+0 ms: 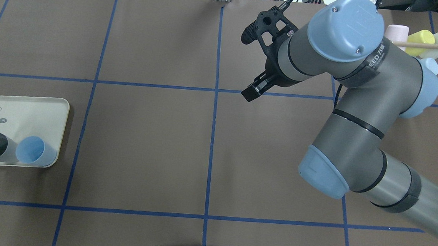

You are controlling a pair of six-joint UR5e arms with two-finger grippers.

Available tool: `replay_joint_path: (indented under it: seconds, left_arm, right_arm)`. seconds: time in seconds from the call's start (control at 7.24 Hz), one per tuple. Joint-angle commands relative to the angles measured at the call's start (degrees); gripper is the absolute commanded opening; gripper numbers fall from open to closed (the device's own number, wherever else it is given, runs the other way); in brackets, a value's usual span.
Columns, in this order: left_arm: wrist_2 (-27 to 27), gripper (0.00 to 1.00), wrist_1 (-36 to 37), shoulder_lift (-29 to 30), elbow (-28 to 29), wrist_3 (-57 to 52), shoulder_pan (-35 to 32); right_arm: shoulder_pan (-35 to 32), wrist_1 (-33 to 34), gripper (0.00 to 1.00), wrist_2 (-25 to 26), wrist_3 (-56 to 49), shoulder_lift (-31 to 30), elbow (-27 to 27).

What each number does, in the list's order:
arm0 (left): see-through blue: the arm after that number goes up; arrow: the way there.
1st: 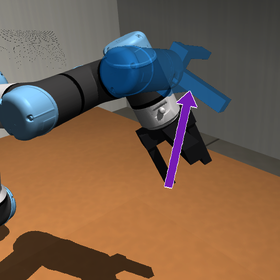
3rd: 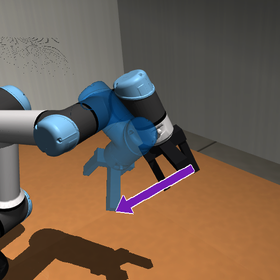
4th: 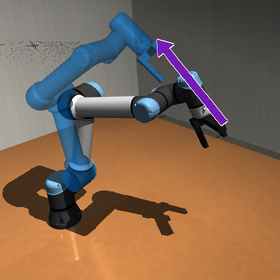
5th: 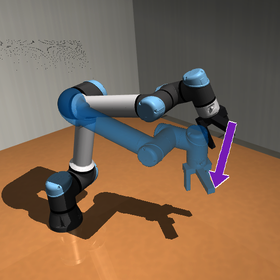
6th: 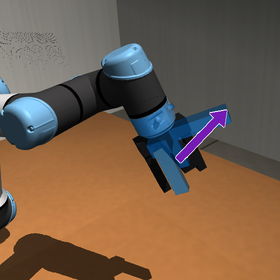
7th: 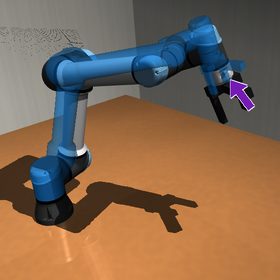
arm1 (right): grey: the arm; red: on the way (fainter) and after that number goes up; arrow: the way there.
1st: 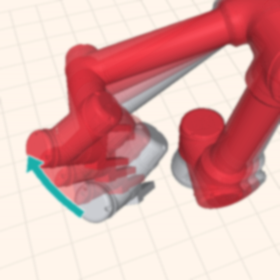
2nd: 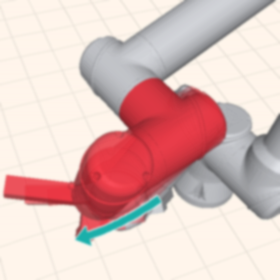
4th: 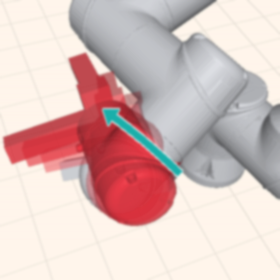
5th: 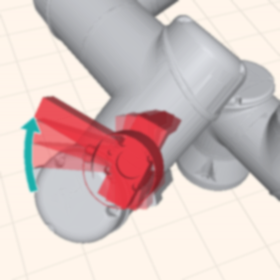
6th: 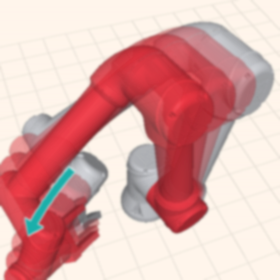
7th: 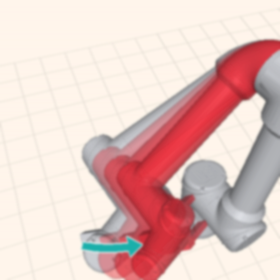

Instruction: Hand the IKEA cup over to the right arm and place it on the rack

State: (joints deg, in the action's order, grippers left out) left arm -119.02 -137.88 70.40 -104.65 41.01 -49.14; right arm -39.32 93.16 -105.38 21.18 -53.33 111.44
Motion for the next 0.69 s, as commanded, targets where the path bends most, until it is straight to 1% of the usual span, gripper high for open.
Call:
replay_joint_path:
  seconds: [0.0,0.14,0.28,0.41,0.55]
  left_arm:
    - [-0.42,0.00,-0.02,-0.17,-1.87,-0.40,-0.25]
    - [-4.95,0.00,0.07,-0.26,-2.84,-0.40,-0.78]
    - [-7.34,0.00,0.42,0.00,-3.02,-0.49,-4.61]
    - [-8.84,0.00,0.68,0.09,-2.93,-0.58,-9.96]
    - [-13.21,0.00,3.12,0.79,-3.28,-0.58,-14.71]
  right_arm:
    - [0.12,0.00,0.99,0.17,0.00,-0.02,-0.08]
    - [0.38,-0.09,0.99,0.52,-0.09,-0.02,-0.17]
    - [0.65,-0.26,0.99,0.62,-0.09,-0.02,-0.26]
    - [1.17,-0.70,0.99,1.14,-0.09,0.07,-0.35]
    - [1.87,-0.79,0.99,2.27,0.00,0.15,-0.44]
